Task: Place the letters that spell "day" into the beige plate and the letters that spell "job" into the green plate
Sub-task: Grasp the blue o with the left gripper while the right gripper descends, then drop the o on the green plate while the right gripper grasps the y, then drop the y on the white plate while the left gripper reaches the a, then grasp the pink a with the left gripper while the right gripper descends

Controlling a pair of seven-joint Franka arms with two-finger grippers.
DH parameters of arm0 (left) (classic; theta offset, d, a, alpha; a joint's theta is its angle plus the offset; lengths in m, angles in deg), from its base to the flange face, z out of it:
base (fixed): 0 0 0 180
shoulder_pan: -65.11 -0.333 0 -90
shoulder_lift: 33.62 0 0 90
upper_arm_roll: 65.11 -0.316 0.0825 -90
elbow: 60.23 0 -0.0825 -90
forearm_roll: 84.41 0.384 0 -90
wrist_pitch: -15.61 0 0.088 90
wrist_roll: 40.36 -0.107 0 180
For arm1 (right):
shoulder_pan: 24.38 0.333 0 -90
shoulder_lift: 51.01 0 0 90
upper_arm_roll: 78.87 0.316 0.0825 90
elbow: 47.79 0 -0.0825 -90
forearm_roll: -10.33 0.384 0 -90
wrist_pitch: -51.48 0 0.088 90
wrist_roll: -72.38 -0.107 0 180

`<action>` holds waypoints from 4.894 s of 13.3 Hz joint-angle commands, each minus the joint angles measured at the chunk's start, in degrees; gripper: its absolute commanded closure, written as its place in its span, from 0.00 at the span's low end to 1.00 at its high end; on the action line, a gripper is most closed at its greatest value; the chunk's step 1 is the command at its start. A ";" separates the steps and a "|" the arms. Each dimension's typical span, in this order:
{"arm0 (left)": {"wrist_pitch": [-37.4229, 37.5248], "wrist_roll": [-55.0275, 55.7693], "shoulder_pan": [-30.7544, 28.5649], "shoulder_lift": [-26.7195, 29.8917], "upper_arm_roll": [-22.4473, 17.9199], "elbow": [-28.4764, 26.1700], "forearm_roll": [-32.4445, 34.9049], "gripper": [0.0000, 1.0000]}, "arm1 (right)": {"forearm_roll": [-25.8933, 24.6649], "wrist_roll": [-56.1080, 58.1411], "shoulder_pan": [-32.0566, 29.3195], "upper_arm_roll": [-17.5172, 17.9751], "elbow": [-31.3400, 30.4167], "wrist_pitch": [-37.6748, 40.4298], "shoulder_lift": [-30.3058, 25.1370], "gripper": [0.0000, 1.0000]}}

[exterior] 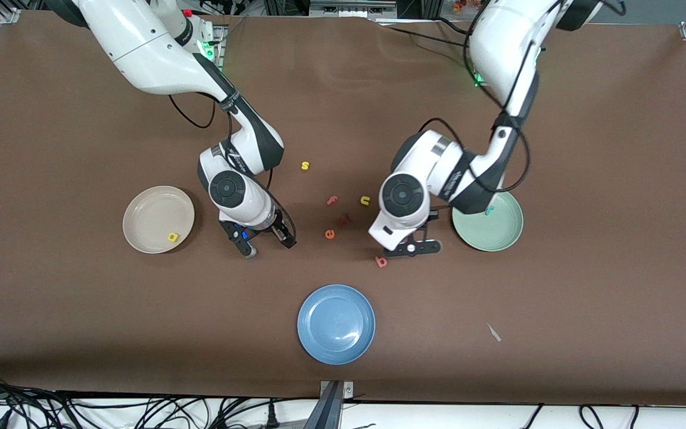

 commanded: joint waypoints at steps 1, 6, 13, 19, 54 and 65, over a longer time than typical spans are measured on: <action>0.73 -6.71 -3.64 10.00 0.51 -12.01 1.32 1.00 | -1.34 -2.17 0.92 -0.55 0.63 -0.21 0.92 0.02; -8.90 -13.77 -7.51 18.80 0.51 -30.63 1.67 1.00 | -3.18 -2.00 0.92 -0.63 -1.30 -0.65 0.66 0.28; -34.23 -17.81 -12.96 21.11 0.60 -48.52 6.42 1.00 | -3.81 -1.47 0.74 -0.63 -1.31 -0.74 0.66 0.60; -40.67 -17.56 -14.55 19.61 0.77 -51.78 6.07 0.69 | -3.81 -1.29 0.74 -0.64 -1.22 -1.44 0.66 0.76; -28.44 17.77 -2.08 -6.40 1.21 -0.45 -2.89 0.00 | 4.01 88.92 -6.38 -18.39 -12.12 11.83 -14.20 0.00; -35.75 17.69 1.97 -12.99 0.07 -0.45 -0.27 0.20 | 5.42 31.72 3.38 -16.46 -5.02 7.17 -8.05 0.00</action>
